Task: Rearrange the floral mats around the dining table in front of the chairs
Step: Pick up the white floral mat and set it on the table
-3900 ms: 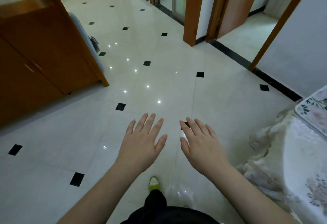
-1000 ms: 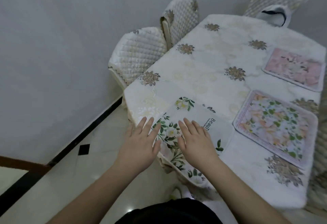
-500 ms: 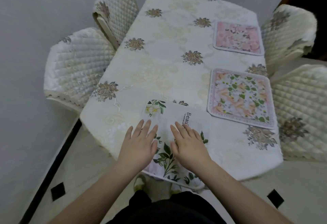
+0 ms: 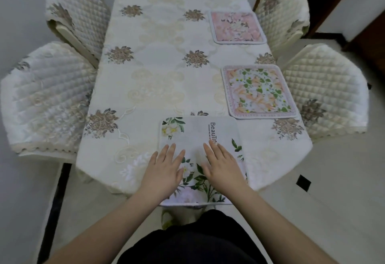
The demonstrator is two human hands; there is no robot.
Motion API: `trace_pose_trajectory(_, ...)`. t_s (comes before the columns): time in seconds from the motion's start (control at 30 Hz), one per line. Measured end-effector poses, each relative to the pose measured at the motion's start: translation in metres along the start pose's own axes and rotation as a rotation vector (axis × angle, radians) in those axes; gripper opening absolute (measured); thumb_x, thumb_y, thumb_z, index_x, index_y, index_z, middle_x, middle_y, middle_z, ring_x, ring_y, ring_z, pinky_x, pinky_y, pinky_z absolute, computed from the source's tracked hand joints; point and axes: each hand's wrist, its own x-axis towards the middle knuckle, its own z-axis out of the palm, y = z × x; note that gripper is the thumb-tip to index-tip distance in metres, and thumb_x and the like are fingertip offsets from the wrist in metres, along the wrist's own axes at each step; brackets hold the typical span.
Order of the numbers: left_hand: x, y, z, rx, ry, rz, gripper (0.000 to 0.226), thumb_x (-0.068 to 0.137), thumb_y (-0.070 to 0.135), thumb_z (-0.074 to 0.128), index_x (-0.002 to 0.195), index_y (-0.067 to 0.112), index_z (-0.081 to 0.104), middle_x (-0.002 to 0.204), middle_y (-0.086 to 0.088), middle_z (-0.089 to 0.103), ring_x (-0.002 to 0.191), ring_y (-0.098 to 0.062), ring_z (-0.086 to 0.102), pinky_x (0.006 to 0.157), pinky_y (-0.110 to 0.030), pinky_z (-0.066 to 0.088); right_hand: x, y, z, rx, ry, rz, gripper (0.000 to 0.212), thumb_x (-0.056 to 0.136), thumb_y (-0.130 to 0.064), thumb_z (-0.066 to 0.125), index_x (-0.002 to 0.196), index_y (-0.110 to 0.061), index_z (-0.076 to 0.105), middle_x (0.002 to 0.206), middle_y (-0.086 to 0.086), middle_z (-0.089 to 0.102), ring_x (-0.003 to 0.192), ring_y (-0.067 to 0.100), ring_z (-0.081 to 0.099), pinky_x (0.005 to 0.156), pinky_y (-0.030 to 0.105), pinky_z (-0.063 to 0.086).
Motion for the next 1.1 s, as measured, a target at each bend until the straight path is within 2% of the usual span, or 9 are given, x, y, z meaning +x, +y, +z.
trace_pose_trajectory(0.17,0.007,-0.001,0.01,0.035,0.014,0.012,0.057,0.103,0.044,0.025,0.157,0.027,0.014,0.165,-0.011,0.007,0.151,-0.03,0.005,0.119,-0.05,0.012,-0.004,0.015,0.008,-0.003,0.02,0.06,0.065,0.1,-0.045,0.038,0.156,-0.021,0.015,0.165,0.005,0.012,0.151,0.024,0.011,0.121,0.038,0.012)
trace_pose_trajectory(0.3,0.012,0.006,0.019,0.057,0.021,0.004,0.054,0.1,0.041,0.043,0.15,0.023,0.037,0.158,-0.019,0.029,0.145,-0.039,0.028,0.113,-0.055,0.03,-0.002,0.034,0.016,-0.007,-0.008,0.101,0.072,0.096,-0.05,0.042,0.155,-0.021,0.014,0.164,0.008,0.012,0.15,0.027,0.011,0.12,0.043,0.012)
trace_pose_trajectory(0.4,0.011,0.011,0.026,0.034,0.038,-0.043,0.054,0.097,0.044,0.034,0.143,0.021,0.05,0.151,-0.027,0.037,0.137,-0.046,0.039,0.105,-0.059,0.038,-0.005,0.048,0.021,0.002,-0.009,0.118,0.071,0.094,-0.051,0.042,0.154,-0.023,0.017,0.164,0.012,0.012,0.15,0.031,0.01,0.12,0.046,0.012)
trace_pose_trajectory(0.5,0.01,0.012,0.036,-0.054,0.013,-0.176,0.057,0.098,0.052,0.033,0.15,0.028,0.037,0.156,-0.034,0.018,0.143,-0.05,0.021,0.112,-0.058,0.028,-0.009,0.063,0.025,-0.014,-0.03,0.185,0.077,0.093,-0.06,0.04,0.155,-0.021,0.014,0.163,0.021,0.003,0.15,0.036,0.005,0.12,0.047,0.009)
trace_pose_trajectory(0.57,0.009,0.013,0.041,-0.098,-0.026,-0.271,0.071,0.092,0.066,0.017,0.154,0.034,0.022,0.158,-0.034,0.006,0.147,-0.048,0.01,0.116,-0.054,0.02,-0.011,0.072,0.028,0.009,-0.043,0.262,0.087,0.09,-0.068,0.039,0.155,-0.019,0.009,0.161,0.026,-0.002,0.149,0.039,0.004,0.12,0.048,0.009)
trace_pose_trajectory(0.63,0.007,0.015,0.043,-0.146,-0.053,-0.34,0.082,0.083,0.072,0.006,0.156,0.035,0.013,0.158,-0.033,0.003,0.147,-0.045,0.008,0.117,-0.051,0.018,-0.013,0.077,0.029,0.068,-0.051,0.312,0.093,0.087,-0.071,0.042,0.156,-0.018,0.006,0.16,0.028,0.0,0.149,0.04,0.006,0.119,0.048,0.01)
trace_pose_trajectory(0.67,0.007,0.015,0.044,-0.181,-0.053,-0.367,0.08,0.087,0.073,0.013,0.156,0.034,0.011,0.159,-0.031,0.003,0.148,-0.043,0.009,0.117,-0.05,0.018,-0.013,0.079,0.03,0.092,-0.059,0.323,0.095,0.087,-0.071,0.043,0.156,-0.018,0.005,0.16,0.028,0.003,0.149,0.039,0.008,0.119,0.047,0.01)
trace_pose_trajectory(0.8,0.007,0.018,0.045,-0.324,0.003,-0.458,0.072,0.095,0.055,0.045,0.156,0.028,0.017,0.161,-0.023,0.01,0.149,-0.036,0.013,0.118,-0.048,0.019,-0.014,0.081,0.029,0.142,-0.046,0.32,0.094,0.089,-0.065,0.048,0.156,-0.018,0.004,0.159,0.026,0.011,0.148,0.037,0.013,0.119,0.044,0.011)
trace_pose_trajectory(1.1,0.003,0.03,0.034,-0.51,0.18,-0.484,0.059,0.098,0.031,0.053,0.151,0.019,0.032,0.16,-0.02,0.018,0.149,-0.031,0.016,0.116,-0.045,0.023,-0.021,0.082,0.025,0.189,0.038,0.273,0.083,0.091,-0.052,0.052,0.155,-0.016,0.013,0.16,0.023,0.013,0.149,0.034,0.014,0.12,0.042,0.011)
